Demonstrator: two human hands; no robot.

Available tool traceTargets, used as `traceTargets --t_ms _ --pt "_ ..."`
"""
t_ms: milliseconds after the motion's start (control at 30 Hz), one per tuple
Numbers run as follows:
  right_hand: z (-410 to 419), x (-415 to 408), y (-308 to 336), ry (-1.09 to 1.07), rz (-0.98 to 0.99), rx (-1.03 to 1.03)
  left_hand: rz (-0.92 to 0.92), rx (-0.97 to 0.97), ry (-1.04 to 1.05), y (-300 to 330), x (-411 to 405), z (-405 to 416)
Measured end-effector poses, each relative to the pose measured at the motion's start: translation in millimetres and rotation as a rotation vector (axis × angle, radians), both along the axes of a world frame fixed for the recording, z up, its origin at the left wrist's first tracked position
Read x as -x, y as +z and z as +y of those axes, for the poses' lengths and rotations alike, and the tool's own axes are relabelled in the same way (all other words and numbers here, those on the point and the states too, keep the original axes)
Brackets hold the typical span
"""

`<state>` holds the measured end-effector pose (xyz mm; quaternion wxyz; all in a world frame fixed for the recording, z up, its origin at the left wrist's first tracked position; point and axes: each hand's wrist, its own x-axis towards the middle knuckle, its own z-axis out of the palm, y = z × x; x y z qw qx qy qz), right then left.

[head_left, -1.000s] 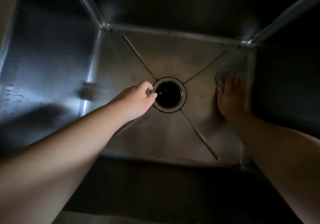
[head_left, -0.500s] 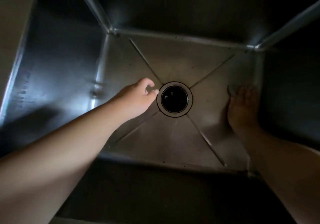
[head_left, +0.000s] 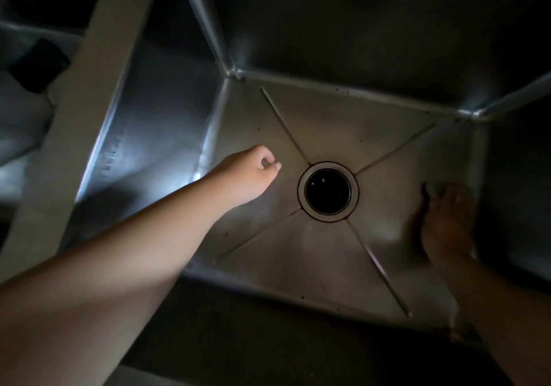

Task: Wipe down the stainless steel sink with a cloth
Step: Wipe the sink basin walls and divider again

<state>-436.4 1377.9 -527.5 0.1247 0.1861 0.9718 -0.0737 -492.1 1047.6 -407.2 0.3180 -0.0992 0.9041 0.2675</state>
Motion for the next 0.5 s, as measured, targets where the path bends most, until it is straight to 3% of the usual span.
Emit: traceTargets --t_ms 167,367,500 --pt "-43 27 7 -0.150 0.128 0.148 -0.051 0.127 -0.118 5 -11 -21" --pt "-150 129 -5 0.204 0.037 0.168 -0.007 0.201 -0.149 8 -26 -50" --pt "-232 130 -7 0.452 -0.093 0.249 -0.047 0.217 -0.108 10 -33 -55"
